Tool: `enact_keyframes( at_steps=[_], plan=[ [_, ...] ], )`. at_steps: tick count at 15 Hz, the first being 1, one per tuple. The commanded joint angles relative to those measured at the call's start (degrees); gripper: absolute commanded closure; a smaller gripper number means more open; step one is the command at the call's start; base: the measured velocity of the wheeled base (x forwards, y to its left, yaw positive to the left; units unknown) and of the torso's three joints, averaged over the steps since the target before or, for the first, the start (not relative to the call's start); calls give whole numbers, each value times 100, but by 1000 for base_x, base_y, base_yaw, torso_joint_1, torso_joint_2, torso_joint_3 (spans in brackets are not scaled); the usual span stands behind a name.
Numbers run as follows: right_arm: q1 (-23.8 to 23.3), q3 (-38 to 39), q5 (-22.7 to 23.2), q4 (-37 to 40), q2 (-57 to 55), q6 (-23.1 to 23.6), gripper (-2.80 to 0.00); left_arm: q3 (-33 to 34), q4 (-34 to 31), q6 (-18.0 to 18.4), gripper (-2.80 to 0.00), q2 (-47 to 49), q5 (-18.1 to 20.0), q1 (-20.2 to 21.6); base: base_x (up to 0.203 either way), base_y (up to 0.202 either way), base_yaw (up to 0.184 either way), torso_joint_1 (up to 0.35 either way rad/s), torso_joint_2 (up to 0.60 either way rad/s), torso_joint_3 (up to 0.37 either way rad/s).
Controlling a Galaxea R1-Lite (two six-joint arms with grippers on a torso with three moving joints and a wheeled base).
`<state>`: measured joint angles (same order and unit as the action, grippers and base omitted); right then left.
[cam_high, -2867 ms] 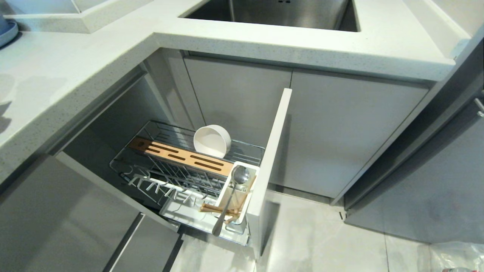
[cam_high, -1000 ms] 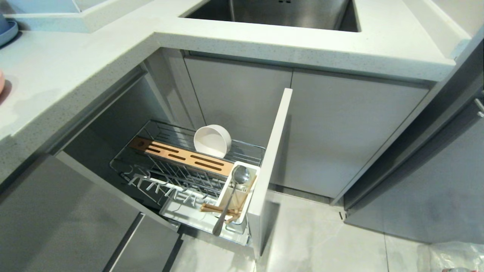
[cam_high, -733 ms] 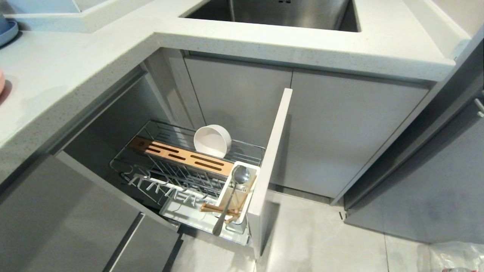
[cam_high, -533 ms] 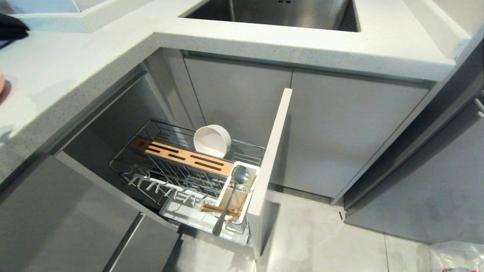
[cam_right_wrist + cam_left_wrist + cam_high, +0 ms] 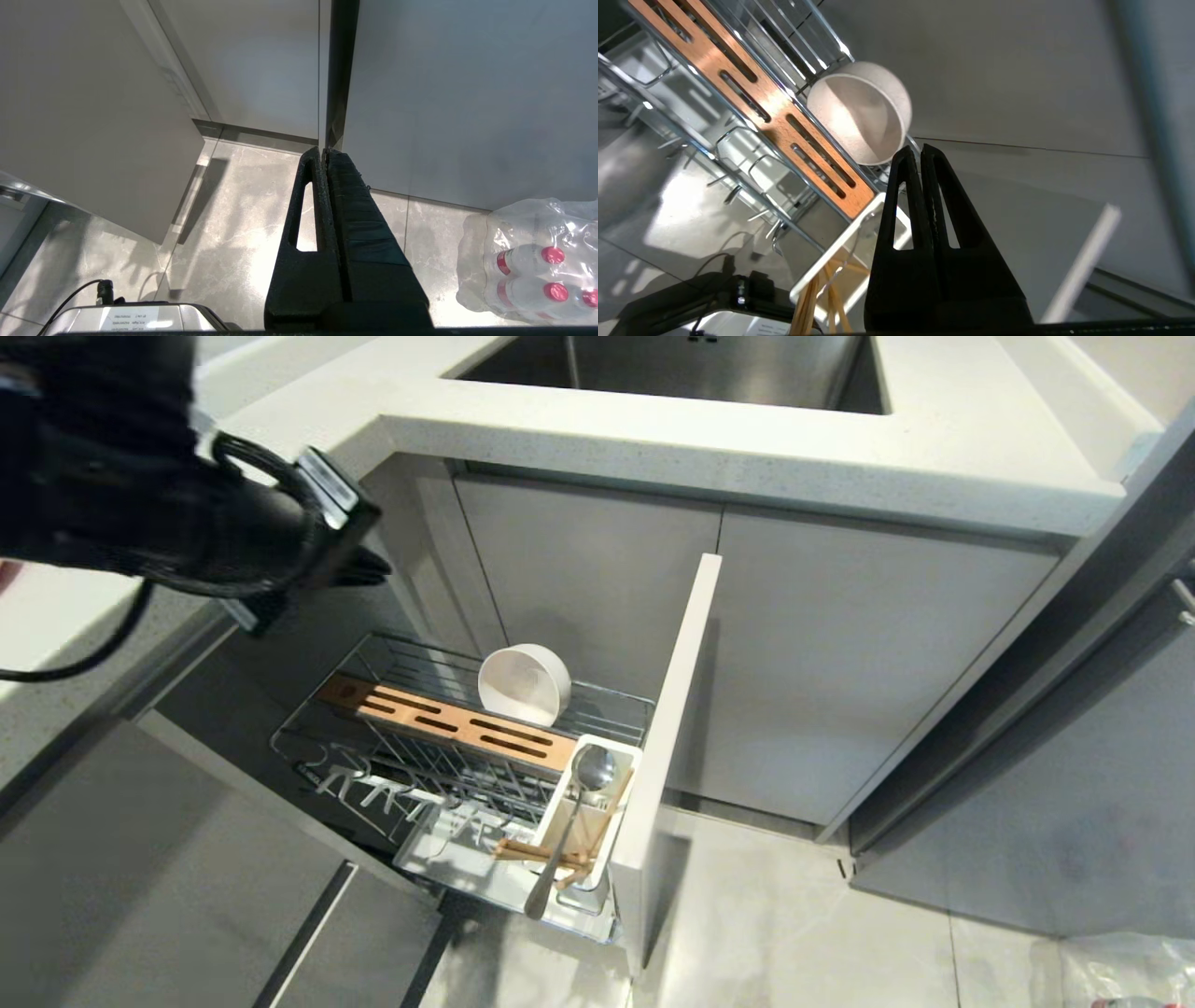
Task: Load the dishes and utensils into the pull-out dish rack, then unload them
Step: Take the bowl out of the cupboard
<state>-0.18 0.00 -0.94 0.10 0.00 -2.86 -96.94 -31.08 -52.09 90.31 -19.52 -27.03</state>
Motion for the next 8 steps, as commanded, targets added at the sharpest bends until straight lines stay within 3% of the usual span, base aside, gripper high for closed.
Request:
enact_keyframes(
  at_steps=[1,7,8],
  plan=[
    [1,9,-3,-1,0,-4,0,18,100,-75,0,829,-154,-177,0,0,0,0,0,0],
    [1,9,-3,-1,0,-4,0,-17,698,-197,0,1995,-250,-233,0,0,0,0,0,0],
    [1,9,-3,-1,0,-4,0,-27,700,-188,-280,2026,-245,-224,0,0,0,0,0,0]
  ],
)
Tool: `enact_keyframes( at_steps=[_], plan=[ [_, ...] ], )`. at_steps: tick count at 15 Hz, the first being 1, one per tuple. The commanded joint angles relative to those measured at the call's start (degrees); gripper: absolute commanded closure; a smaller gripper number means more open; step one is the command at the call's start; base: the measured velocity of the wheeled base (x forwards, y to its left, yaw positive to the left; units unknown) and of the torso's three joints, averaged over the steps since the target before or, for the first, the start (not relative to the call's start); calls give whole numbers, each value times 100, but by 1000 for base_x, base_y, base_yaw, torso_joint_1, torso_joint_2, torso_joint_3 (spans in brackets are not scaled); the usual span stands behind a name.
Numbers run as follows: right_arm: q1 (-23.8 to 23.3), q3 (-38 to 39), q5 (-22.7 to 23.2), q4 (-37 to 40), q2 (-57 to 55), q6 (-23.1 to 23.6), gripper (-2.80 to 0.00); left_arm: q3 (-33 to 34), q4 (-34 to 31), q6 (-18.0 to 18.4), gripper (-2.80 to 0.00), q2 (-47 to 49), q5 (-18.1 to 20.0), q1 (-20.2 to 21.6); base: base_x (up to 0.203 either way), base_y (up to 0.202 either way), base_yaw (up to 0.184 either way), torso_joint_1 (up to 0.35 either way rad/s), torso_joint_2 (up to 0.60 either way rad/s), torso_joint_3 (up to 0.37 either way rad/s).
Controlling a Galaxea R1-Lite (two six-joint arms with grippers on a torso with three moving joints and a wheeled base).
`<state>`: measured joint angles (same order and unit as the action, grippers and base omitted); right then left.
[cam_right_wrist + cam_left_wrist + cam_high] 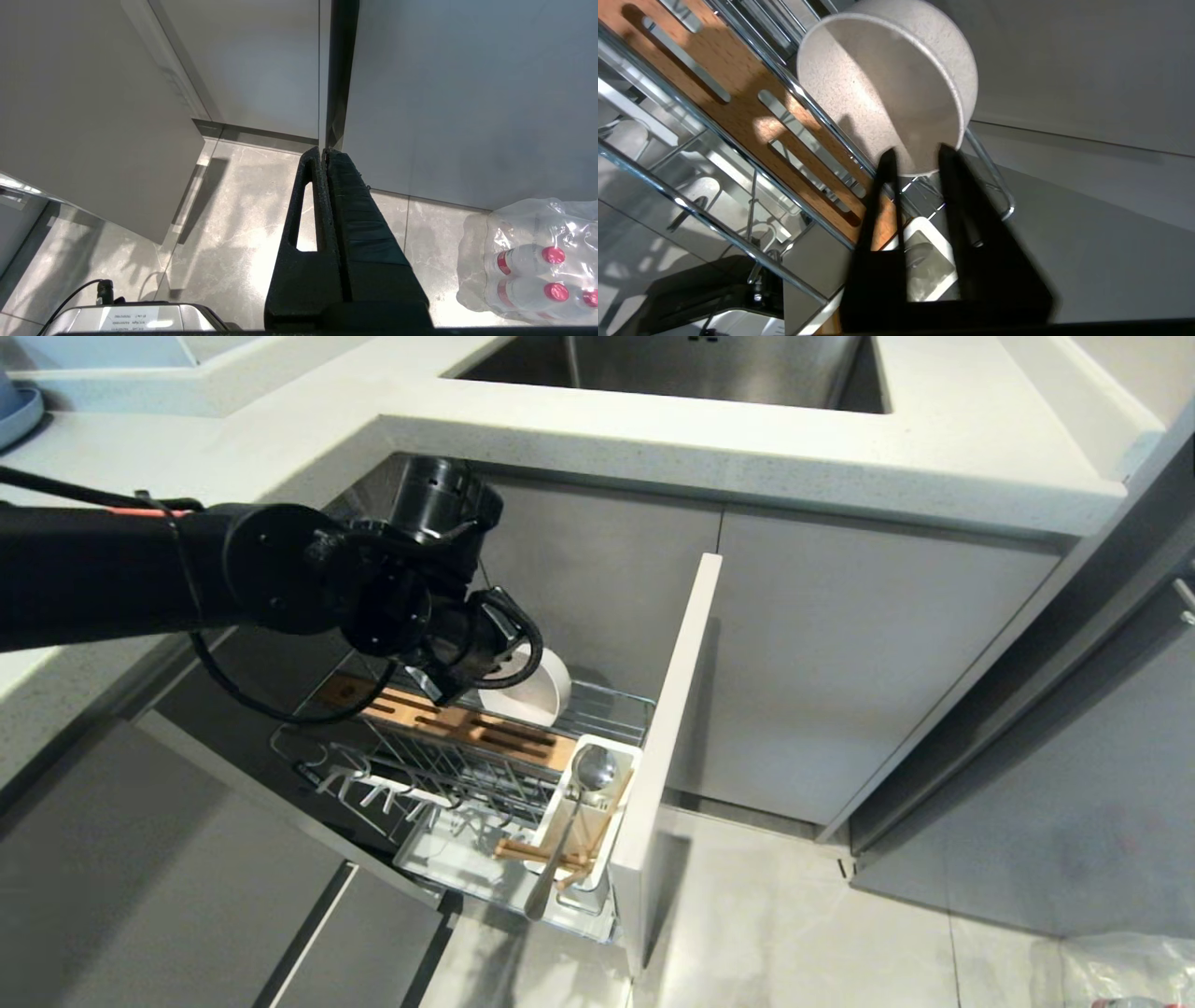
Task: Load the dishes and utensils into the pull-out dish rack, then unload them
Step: Take the bowl out of the cupboard
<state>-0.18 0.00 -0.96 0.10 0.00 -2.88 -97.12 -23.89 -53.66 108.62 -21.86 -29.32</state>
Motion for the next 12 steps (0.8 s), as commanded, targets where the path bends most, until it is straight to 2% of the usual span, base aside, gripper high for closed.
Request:
enact_keyframes(
  at_steps=[1,9,12],
  plan=[
    [1,9,0,-1,0,-2,0,-41,3,-23,-280,227,-12,5,0,0,0,0,0,0],
    [1,9,0,-1,0,-2,0,-439,388,-21,-280,734,6,41,0,0,0,0,0,0],
    [1,9,0,-1,0,-2,0,-559,564,98,-280,905,6,119,0,0,0,0,0,0]
  ],
)
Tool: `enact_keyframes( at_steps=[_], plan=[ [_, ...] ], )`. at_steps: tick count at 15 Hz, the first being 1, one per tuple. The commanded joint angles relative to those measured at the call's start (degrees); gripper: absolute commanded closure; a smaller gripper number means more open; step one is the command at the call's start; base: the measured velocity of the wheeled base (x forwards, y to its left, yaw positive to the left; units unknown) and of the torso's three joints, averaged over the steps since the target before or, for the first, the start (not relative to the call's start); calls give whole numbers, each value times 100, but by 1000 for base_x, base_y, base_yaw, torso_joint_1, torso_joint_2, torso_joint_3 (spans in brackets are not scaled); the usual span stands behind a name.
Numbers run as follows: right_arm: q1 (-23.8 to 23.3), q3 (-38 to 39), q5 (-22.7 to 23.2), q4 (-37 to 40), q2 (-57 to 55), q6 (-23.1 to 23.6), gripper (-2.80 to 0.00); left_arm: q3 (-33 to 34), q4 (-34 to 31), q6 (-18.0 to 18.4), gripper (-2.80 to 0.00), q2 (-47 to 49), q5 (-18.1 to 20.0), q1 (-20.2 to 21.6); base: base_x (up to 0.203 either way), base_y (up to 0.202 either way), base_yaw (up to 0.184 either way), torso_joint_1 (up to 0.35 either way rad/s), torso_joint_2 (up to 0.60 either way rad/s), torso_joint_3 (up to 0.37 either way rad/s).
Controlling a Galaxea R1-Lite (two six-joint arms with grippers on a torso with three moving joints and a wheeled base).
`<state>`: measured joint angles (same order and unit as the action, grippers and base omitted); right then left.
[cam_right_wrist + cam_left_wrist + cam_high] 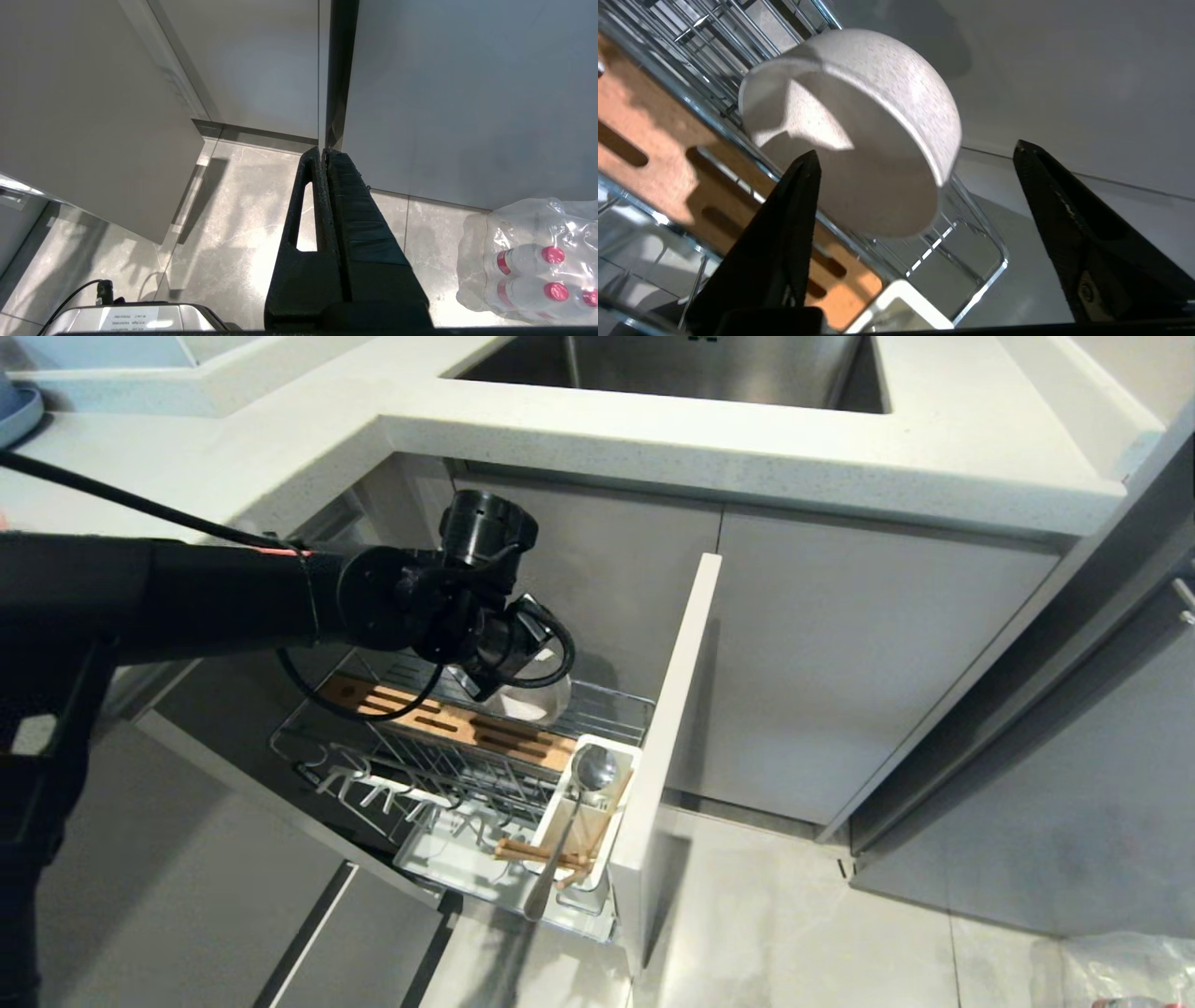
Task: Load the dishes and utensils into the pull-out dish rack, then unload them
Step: Take the bowl out of the cupboard
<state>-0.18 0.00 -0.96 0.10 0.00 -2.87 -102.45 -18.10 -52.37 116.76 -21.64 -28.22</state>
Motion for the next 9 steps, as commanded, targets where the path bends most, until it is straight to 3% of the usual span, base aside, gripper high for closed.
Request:
enact_keyframes(
  at_steps=[1,3,5,9],
  plan=[
    [1,9,0,-1,0,-3,0,-46,20,-25,-280,136,-10,53,0,0,0,0,0,0],
    [1,9,0,-1,0,-3,0,-80,110,36,-280,228,28,109,0,0,0,0,0,0],
    [1,9,0,-1,0,-3,0,-65,165,51,-280,233,393,148,0,0,0,0,0,0],
    [1,9,0,-1,0,-3,0,-65,184,66,-280,242,459,242,0,0,0,0,0,0]
  ],
)
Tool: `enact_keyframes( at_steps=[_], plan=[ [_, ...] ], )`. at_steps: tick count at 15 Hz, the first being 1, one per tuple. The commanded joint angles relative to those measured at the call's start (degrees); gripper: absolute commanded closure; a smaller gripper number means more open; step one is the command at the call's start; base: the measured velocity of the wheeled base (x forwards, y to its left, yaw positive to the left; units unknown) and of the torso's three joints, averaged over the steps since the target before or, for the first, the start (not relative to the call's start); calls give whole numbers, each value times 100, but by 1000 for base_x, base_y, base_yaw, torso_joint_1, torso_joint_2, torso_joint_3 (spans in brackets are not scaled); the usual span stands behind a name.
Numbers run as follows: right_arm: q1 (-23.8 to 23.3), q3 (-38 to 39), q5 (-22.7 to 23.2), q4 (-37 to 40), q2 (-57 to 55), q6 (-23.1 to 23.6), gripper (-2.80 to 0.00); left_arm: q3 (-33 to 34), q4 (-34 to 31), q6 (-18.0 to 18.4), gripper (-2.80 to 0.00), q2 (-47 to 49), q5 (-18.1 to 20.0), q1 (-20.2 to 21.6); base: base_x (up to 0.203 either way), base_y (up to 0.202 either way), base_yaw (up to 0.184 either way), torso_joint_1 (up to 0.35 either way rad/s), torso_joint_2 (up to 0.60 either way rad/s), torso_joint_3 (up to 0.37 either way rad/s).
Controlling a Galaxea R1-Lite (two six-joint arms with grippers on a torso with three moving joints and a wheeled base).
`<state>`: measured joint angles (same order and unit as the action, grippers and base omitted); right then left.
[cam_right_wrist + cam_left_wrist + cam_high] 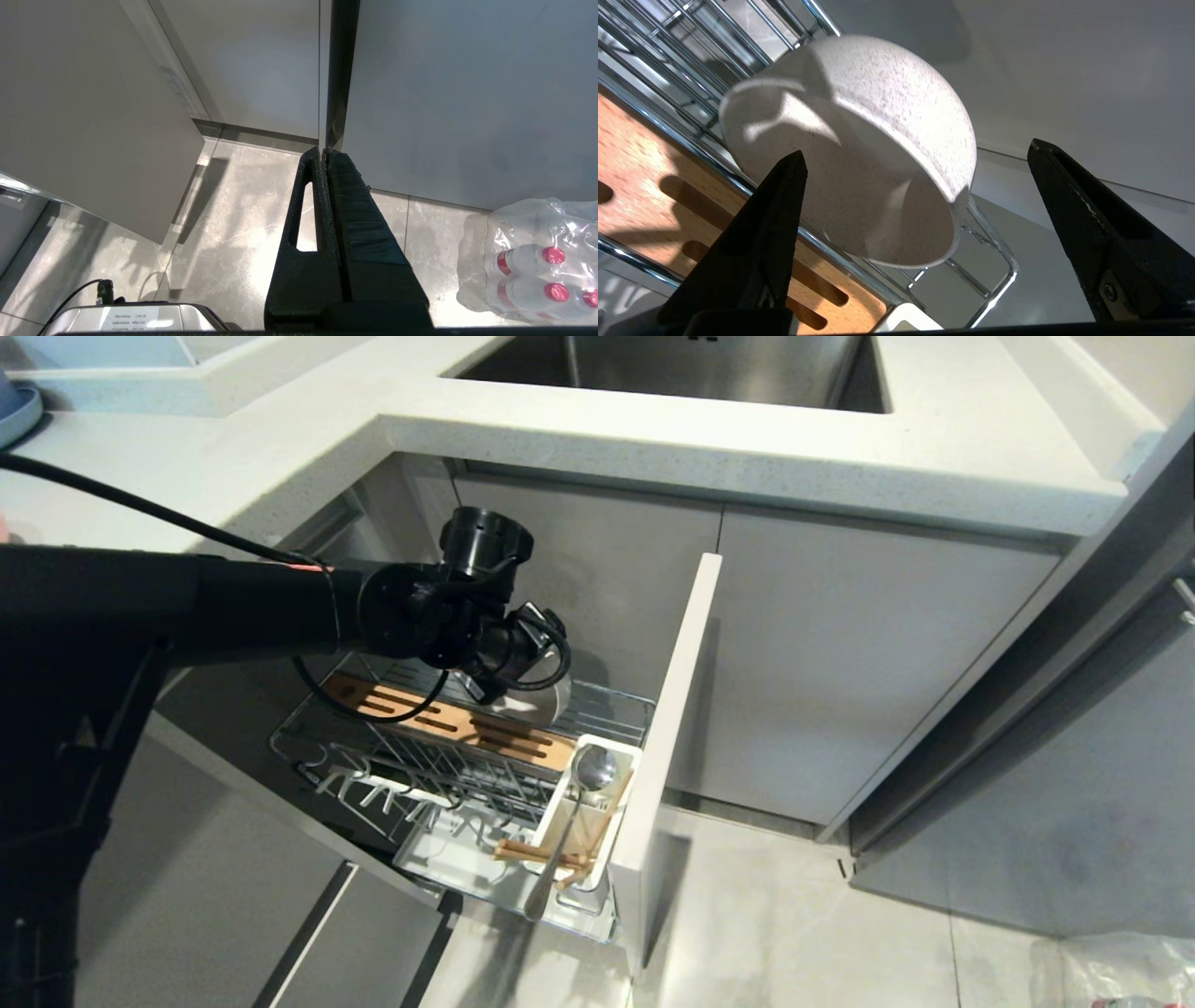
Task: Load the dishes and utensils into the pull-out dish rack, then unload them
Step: Take the bowl out of the cupboard
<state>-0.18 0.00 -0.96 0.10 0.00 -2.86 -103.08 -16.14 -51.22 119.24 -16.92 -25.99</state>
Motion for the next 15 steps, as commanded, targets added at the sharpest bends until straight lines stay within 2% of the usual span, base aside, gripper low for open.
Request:
enact_keyframes(
  at_steps=[1,2,3,15],
  plan=[
    [1,9,0,-1,0,-4,0,-1,8,-7,-280,-6,-13,28,0,0,0,0,0,0],
    [1,9,0,-1,0,-4,0,20,66,41,-280,-6,-13,33,0,0,0,0,0,0],
    [1,9,0,-1,0,-4,0,34,76,51,0,-6,-13,33,0,0,0,0,0,0],
    [1,9,0,-1,0,-4,0,189,85,17,0,-219,-21,-90,0,0,0,0,0,0]
  ],
)
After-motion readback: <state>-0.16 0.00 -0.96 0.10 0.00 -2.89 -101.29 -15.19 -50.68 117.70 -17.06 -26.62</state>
